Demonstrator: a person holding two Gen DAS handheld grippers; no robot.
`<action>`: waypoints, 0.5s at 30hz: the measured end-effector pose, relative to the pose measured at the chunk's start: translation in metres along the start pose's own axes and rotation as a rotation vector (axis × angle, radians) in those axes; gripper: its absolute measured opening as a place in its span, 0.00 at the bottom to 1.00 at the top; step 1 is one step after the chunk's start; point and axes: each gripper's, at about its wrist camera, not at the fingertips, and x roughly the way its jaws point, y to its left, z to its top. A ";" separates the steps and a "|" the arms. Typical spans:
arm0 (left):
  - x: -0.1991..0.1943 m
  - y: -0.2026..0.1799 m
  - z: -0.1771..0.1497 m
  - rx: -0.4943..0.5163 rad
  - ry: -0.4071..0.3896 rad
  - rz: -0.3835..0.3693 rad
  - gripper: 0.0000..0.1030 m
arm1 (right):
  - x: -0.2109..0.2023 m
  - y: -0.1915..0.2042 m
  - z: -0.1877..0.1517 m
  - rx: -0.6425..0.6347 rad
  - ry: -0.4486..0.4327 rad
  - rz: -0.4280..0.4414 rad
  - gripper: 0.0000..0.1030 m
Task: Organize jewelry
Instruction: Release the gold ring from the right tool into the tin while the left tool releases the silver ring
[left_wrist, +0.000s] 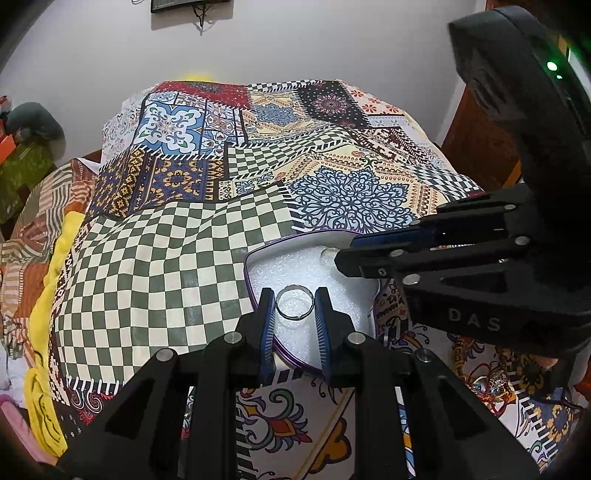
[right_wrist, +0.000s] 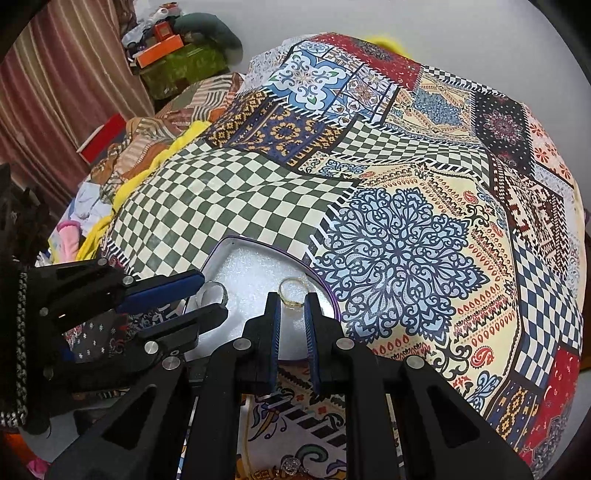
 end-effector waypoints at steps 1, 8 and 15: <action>-0.001 0.000 0.000 -0.002 -0.002 0.000 0.20 | 0.000 0.000 0.000 0.002 0.005 0.004 0.11; -0.007 0.000 0.000 -0.001 -0.005 -0.001 0.20 | -0.011 -0.004 0.001 0.030 -0.013 0.009 0.12; -0.020 -0.003 0.003 0.005 -0.014 0.007 0.21 | -0.035 0.002 -0.007 0.037 -0.053 -0.003 0.12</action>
